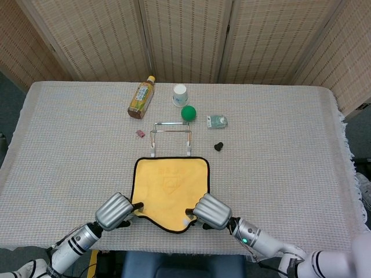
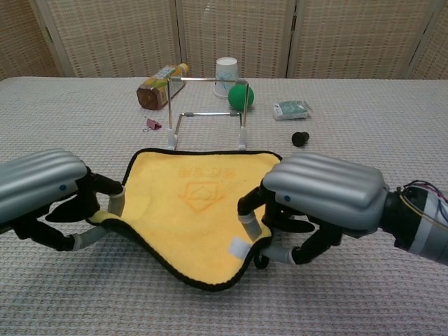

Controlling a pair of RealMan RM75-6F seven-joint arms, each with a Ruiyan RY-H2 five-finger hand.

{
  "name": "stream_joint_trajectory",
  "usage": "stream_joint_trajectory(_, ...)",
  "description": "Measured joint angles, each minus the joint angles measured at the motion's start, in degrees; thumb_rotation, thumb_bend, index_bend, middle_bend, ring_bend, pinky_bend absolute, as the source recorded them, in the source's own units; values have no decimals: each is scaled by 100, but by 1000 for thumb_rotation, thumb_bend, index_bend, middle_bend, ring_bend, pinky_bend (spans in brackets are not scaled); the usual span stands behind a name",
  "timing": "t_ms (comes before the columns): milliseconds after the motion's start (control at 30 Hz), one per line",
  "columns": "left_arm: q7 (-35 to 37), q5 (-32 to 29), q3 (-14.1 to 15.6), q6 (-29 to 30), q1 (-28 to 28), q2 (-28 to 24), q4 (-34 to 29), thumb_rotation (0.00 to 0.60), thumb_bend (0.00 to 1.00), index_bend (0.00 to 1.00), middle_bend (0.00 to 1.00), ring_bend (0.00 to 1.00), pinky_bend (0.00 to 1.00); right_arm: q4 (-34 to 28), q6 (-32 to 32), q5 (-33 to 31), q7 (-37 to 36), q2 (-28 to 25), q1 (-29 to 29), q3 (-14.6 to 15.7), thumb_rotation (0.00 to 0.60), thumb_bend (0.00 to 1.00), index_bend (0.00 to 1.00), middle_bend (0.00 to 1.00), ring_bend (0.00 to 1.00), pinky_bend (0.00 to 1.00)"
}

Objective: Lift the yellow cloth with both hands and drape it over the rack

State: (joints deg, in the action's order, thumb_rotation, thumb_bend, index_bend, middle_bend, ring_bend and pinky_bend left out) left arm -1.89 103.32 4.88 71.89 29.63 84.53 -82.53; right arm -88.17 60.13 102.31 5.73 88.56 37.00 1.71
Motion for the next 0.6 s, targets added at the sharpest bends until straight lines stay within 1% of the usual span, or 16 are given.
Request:
stream_joint_trajectory(167, 484, -107, -302, 66, 191, -204, -112, 600, 474, 577, 1000, 858, 966, -143, 153, -129, -19, -115, 68, -292, 600, 496, 661, 939, 1000, 1000)
stream_joint_trajectory(333, 975, -327, -750, 23, 513, -567, -265, 600, 474, 579, 1000, 859, 966, -328, 333, -291, 71, -276, 149, -676, 600, 497, 667, 940, 1000, 1000)
stream_joint_trajectory(500, 1281, -573, -1173, -192, 894, -916, -378, 600, 474, 580, 1000, 860, 964, -564, 407, -582, 232, -465, 254, -1082, 600, 497, 669, 940, 1000, 1000)
stream_joint_trajectory(600, 1406, -752, -1369, -380, 1089, -1015, -416, 600, 474, 580, 1000, 860, 963, -656, 443, -774, 328, -531, 319, -1310, 600, 497, 672, 940, 1000, 1000)
